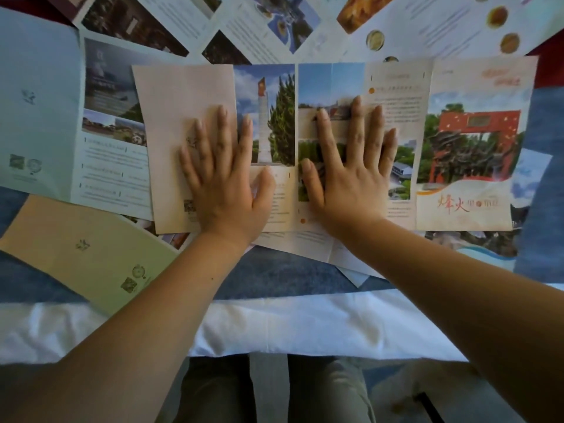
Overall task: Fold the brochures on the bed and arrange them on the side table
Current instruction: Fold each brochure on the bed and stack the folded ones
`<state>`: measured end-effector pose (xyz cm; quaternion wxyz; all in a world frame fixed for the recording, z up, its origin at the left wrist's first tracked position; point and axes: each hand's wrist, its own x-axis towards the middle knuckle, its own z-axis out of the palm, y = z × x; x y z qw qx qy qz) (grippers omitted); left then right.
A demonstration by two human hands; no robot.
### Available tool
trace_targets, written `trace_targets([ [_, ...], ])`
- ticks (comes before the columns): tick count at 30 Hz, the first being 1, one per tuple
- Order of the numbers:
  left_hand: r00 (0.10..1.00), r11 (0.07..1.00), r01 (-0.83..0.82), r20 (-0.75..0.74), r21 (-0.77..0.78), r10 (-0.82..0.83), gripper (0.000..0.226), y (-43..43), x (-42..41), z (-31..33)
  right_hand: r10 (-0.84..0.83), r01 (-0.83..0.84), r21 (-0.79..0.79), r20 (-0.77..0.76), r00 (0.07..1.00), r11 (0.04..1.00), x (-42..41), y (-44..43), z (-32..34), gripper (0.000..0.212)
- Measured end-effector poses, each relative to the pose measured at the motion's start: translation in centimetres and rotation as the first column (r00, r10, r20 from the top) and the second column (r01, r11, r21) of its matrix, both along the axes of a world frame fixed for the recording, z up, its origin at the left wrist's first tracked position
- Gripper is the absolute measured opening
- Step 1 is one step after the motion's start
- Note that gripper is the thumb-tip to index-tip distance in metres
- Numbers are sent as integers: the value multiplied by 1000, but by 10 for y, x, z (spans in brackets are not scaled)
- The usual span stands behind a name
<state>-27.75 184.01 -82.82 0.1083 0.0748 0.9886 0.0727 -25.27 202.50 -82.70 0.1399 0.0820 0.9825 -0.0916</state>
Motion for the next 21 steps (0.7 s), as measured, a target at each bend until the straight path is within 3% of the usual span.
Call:
trace_targets([
  [4, 1000, 995, 10, -22, -104, -12, 72, 4, 1, -6, 14, -14, -4, -24, 1000, 1000, 0, 1, -2, 70],
  [11, 998, 995, -39, -45, -93, 35, 72, -19, 12, -14, 60, -56, 52, -66, 996, 997, 4, -26, -7, 70],
  [16, 999, 995, 38, -28, -89, -41, 73, -17, 1, -7, 13, -11, 67, -30, 999, 998, 1, -25, -5, 71],
  [21, 999, 989, -29, -37, -144, 24, 73, -92, 10, -7, 85, -84, 6, -16, 996, 996, -5, -97, -6, 71],
])
